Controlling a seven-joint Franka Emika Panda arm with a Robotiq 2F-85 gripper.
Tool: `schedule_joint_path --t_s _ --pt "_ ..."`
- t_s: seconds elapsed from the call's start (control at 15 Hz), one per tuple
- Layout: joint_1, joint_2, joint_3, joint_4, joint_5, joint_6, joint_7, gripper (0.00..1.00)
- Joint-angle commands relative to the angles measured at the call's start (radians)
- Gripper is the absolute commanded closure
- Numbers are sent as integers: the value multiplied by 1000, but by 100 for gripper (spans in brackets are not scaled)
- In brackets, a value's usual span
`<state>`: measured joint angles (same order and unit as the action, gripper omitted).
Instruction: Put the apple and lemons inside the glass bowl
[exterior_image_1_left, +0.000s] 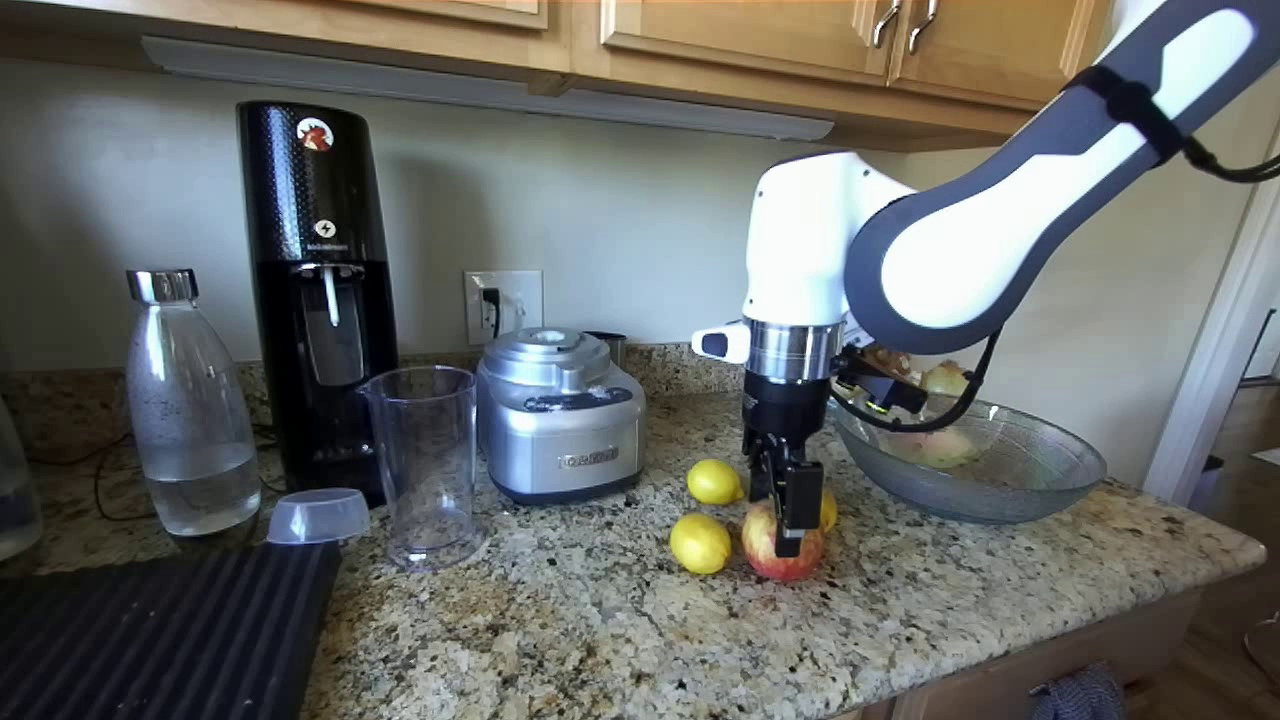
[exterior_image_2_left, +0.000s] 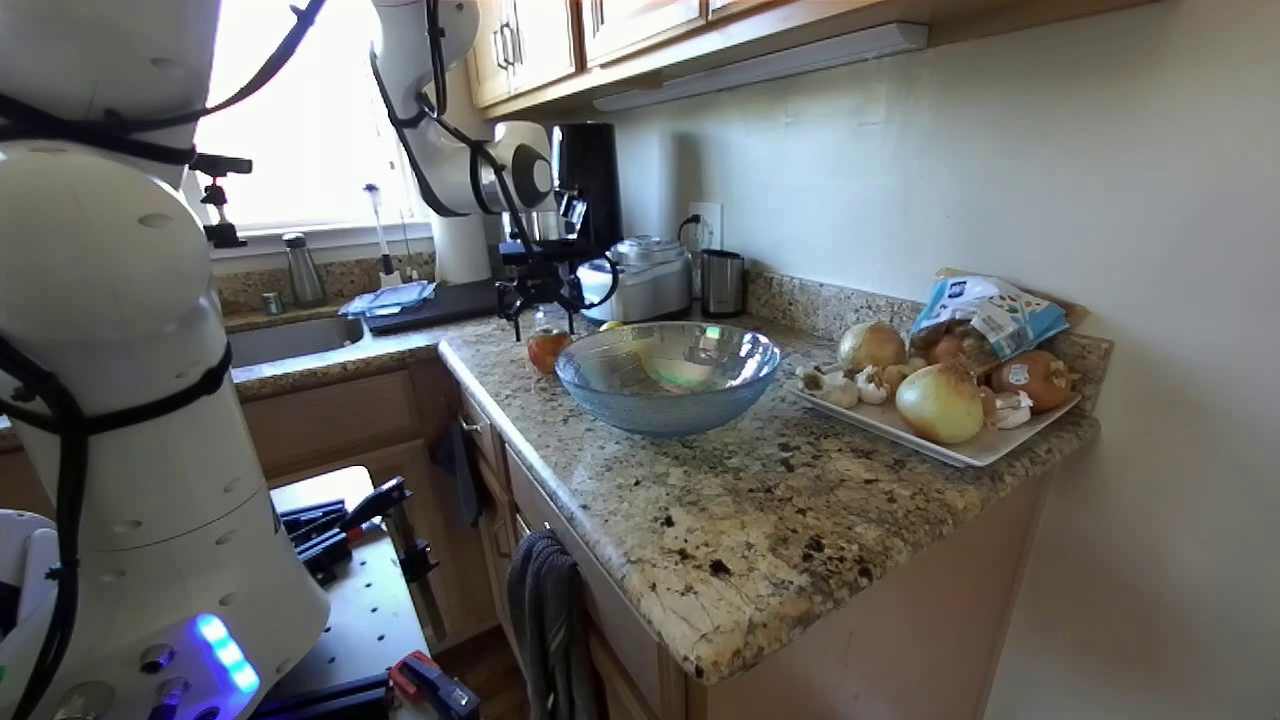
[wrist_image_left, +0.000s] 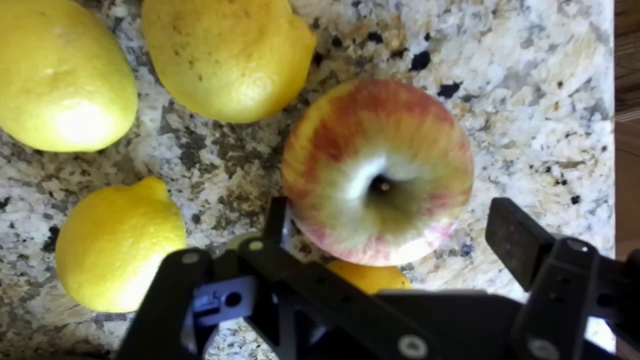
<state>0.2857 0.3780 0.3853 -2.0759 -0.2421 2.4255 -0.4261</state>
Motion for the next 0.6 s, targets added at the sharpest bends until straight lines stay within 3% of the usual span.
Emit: schedule_joint_path --t_s 0.0,0.53 --pt "10 -13 -22 -46 -21 55 -7 0" --pt "9 27 -45 -44 -33 50 4 0"
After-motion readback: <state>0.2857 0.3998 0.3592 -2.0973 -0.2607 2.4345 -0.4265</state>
